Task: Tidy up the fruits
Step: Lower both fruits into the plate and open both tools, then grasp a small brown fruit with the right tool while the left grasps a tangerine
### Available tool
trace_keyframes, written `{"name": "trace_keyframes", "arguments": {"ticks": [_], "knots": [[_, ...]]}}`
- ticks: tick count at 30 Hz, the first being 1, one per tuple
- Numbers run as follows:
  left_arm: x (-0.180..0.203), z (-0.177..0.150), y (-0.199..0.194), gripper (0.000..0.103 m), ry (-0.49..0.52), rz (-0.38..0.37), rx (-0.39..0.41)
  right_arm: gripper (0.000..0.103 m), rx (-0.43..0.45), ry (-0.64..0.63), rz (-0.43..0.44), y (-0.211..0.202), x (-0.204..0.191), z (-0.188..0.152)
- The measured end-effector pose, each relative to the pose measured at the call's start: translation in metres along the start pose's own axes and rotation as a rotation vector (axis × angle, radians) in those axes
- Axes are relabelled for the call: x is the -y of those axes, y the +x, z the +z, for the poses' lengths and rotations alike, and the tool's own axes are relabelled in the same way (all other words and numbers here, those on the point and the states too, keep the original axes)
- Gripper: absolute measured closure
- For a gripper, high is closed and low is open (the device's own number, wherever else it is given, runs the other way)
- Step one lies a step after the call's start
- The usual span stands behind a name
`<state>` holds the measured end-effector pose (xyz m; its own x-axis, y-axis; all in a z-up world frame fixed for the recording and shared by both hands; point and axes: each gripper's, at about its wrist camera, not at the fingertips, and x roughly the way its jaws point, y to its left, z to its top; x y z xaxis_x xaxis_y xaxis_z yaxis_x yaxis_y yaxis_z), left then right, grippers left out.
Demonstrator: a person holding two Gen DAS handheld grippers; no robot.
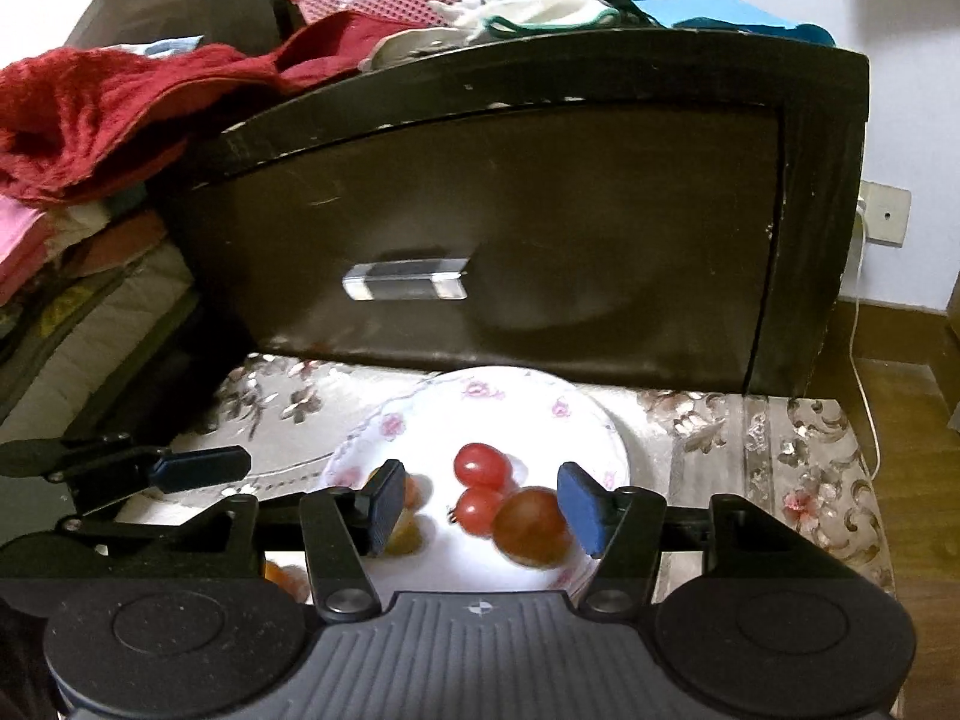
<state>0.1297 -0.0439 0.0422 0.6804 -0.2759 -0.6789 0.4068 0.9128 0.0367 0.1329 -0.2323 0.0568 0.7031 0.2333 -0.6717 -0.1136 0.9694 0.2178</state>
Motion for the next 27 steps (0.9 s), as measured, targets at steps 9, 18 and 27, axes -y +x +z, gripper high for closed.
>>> {"name": "trace_keyframes", "arguments": {"ticks": [9,18,27], "knots": [[-0.024,-0.023,-0.024,0.049,-0.023,0.042,-0.027,0.049,-0.073,-0.126,0.068,-0.009,-0.034,-0.033],[-0.043,-0.044,-0.019,0.049,-0.045,0.049,-0.086,0.050,-0.160,-0.272,0.153,0.009,-0.075,-0.058],[-0.046,-0.045,-0.003,0.049,-0.054,0.028,-0.112,0.062,-0.196,-0.334,0.168,0.043,-0.093,-0.066]]}}
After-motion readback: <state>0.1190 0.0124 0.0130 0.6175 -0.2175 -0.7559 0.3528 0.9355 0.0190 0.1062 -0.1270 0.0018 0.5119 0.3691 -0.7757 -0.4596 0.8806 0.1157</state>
